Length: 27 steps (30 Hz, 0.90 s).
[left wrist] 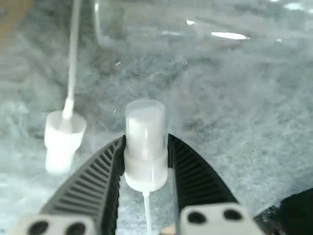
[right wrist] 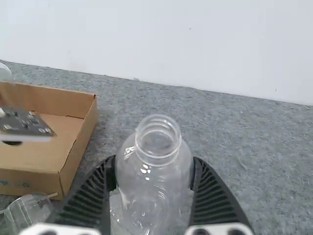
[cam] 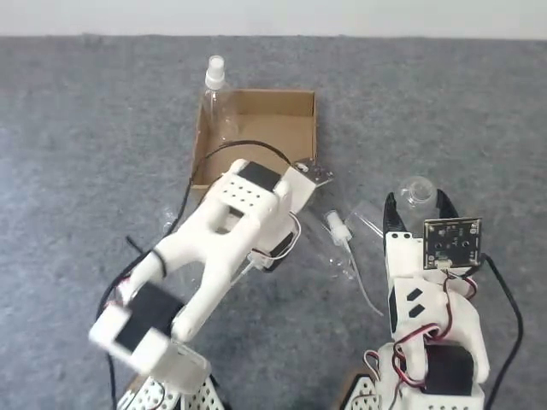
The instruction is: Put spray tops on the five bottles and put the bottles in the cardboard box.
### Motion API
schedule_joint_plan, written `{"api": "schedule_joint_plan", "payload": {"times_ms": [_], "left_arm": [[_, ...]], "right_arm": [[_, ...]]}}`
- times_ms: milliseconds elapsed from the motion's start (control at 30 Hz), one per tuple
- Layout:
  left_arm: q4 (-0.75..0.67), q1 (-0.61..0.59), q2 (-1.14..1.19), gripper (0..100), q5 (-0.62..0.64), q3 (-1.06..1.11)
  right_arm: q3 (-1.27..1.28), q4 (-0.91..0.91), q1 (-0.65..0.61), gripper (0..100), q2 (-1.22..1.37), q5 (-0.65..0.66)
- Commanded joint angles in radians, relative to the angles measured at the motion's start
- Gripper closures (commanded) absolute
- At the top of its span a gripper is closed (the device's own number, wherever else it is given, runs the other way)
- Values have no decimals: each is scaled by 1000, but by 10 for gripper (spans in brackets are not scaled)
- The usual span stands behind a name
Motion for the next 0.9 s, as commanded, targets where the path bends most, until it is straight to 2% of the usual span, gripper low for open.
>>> {"api": "schedule_joint_plan", "payload": {"times_ms": [0, 200, 300, 500, 867], "left_arm": [[12, -6, -135, 985, -12, 7], [12, -6, -222, 985, -9, 36], [5, -6, -282, 985, -8, 61], [-61, -6, -476, 987, -6, 153], [-189, -8, -783, 987, -3, 318]], "right_arm": [[-41, -33, 8, 991, -15, 2], [-41, -33, 4, 991, -15, -5], [-43, -33, -31, 991, -15, -51], [-46, -33, -65, 991, -15, -69], [-41, -33, -228, 991, -15, -71]]}}
